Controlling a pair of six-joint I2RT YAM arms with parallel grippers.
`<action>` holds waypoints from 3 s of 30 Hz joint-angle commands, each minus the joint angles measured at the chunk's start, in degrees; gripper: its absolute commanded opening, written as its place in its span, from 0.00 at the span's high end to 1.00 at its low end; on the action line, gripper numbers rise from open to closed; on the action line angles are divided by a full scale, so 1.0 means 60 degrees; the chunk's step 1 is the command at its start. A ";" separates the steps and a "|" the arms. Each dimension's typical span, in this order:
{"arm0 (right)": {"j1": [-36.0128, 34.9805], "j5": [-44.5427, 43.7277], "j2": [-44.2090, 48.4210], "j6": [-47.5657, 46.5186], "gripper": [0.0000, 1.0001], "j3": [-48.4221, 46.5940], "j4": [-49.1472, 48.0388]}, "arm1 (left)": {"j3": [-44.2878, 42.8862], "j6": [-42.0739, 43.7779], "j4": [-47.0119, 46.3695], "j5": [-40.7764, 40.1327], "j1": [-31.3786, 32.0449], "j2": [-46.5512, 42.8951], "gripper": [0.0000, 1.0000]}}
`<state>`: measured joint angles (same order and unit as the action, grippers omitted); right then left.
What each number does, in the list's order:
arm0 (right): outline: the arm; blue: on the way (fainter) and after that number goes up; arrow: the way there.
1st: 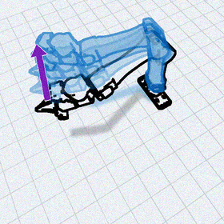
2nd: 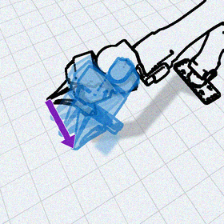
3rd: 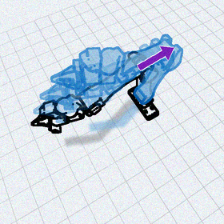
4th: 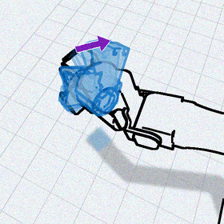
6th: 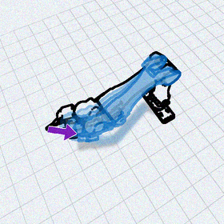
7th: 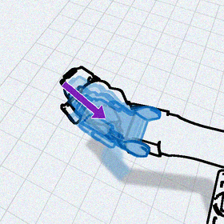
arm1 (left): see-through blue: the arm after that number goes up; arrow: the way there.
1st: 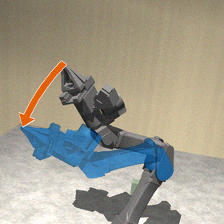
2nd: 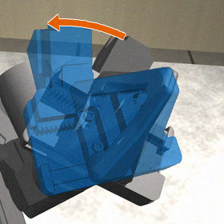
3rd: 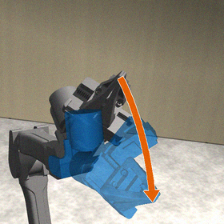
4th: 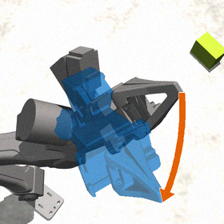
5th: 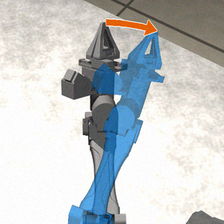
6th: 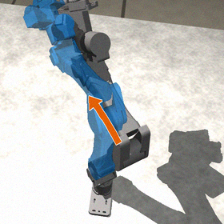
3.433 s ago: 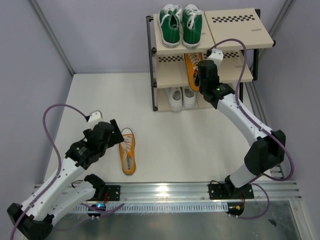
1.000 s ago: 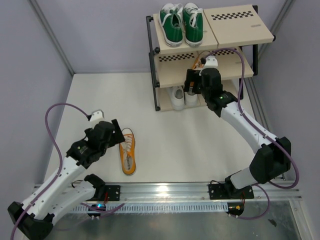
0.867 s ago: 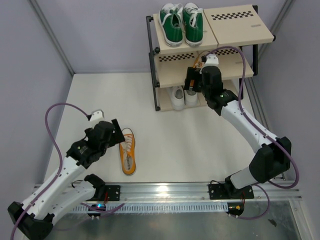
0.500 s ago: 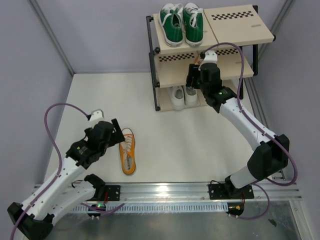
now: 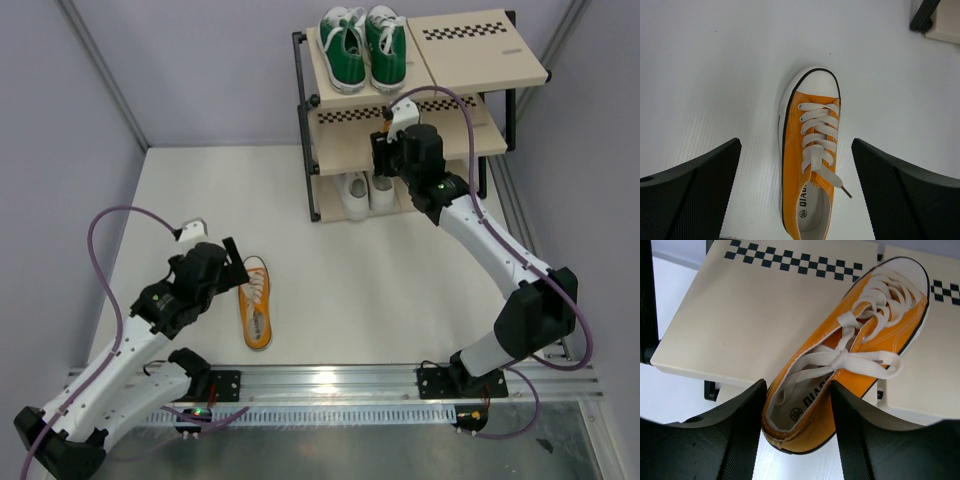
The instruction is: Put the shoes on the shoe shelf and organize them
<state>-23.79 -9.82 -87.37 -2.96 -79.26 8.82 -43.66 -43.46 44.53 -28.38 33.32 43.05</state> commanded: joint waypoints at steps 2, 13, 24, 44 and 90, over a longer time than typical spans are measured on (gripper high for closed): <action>-0.0005 0.1491 -0.0232 -0.1629 0.76 0.0334 -0.0166 | -0.0062 0.0095 -0.0303 -0.0031 -0.0046 0.0003 0.04; 0.0025 0.0804 0.0264 -0.0667 0.35 0.0760 -0.0021 | -0.0077 0.0169 -0.0391 0.0028 -0.0046 -0.0012 0.03; 0.0010 -0.0836 0.0866 0.2892 0.07 -0.0368 0.2102 | 0.0011 0.0169 -0.0596 0.0174 -0.0046 0.0047 0.04; 0.0010 -0.2259 -0.0262 0.2604 0.11 -0.0676 0.1313 | 0.0026 0.0169 -0.0494 0.0101 -0.0046 -0.0100 0.04; 0.0010 0.0129 0.0306 0.0961 0.18 0.0759 -0.0592 | -0.0121 0.0242 -0.0406 0.0204 -0.0046 -0.0114 0.03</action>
<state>-22.85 -11.25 -88.49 0.78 -74.63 5.72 -43.66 -42.92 43.09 -27.31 33.28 43.00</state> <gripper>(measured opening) 0.797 0.965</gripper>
